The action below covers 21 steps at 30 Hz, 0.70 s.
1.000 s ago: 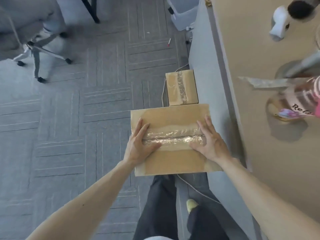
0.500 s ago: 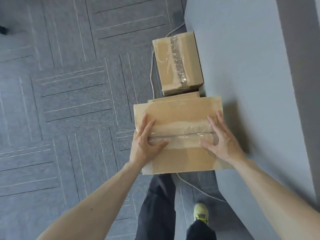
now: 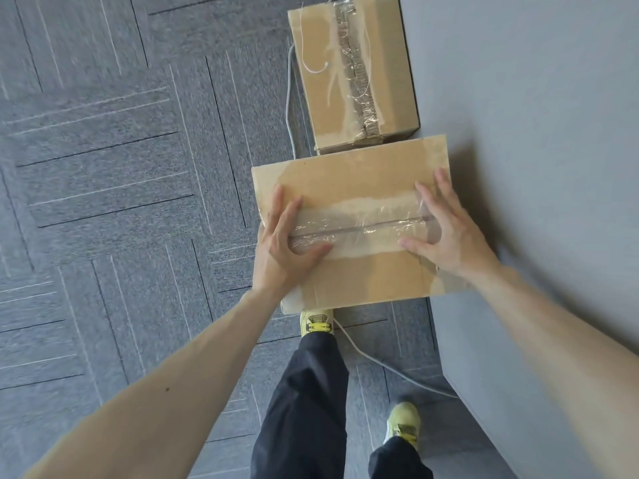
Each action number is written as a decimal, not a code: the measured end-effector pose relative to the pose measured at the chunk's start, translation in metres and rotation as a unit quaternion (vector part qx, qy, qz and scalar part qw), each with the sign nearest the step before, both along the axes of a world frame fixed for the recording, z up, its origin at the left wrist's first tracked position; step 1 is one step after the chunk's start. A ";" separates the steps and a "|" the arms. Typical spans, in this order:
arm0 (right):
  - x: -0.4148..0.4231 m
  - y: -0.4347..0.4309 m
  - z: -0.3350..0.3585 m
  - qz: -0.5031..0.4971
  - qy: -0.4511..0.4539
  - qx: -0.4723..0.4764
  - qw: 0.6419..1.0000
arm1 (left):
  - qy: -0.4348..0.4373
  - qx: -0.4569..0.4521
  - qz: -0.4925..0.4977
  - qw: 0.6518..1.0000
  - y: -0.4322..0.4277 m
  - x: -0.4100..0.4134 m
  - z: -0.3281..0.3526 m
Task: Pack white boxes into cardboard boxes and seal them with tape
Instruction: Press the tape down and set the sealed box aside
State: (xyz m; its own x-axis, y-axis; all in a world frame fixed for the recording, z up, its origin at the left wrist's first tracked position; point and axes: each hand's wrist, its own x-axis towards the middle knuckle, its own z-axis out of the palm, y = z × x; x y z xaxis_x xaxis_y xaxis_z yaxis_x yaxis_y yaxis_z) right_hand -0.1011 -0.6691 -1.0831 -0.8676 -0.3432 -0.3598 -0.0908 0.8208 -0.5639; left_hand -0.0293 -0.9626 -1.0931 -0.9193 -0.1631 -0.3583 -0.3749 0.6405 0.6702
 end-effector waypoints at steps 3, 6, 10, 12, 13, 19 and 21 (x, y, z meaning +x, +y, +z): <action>-0.006 -0.006 -0.010 0.006 -0.001 0.011 1.000 | 0.001 0.001 -0.003 1.000 -0.004 -0.006 -0.012; -0.010 -0.010 -0.020 0.006 -0.007 0.012 1.000 | -0.006 -0.010 -0.014 1.000 -0.007 -0.012 -0.022; -0.007 -0.011 -0.038 0.023 -0.027 0.043 0.998 | -0.045 -0.014 -0.047 0.998 -0.009 -0.017 -0.029; -0.007 -0.009 -0.044 0.026 -0.036 0.062 0.997 | -0.047 -0.014 -0.060 0.997 -0.006 -0.017 -0.028; -0.008 -0.009 -0.045 0.027 -0.039 0.071 0.996 | -0.048 -0.018 -0.067 0.996 -0.005 -0.018 -0.027; -0.011 -0.020 -0.029 0.010 -0.095 0.127 0.987 | -0.114 -0.067 -0.112 0.985 -0.005 -0.023 -0.020; -0.009 -0.026 -0.012 0.009 -0.115 0.144 0.983 | -0.150 -0.093 -0.134 0.975 -0.005 -0.026 -0.011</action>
State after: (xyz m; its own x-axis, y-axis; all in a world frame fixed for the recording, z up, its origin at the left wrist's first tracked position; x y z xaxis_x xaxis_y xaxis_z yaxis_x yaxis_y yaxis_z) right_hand -0.1101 -0.6950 -1.0950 -0.7464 -0.2120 -0.6308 -0.0033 0.9491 -0.3150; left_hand -0.0558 -0.9680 -1.1046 -0.7964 -0.0191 -0.6045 -0.3388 0.8420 0.4198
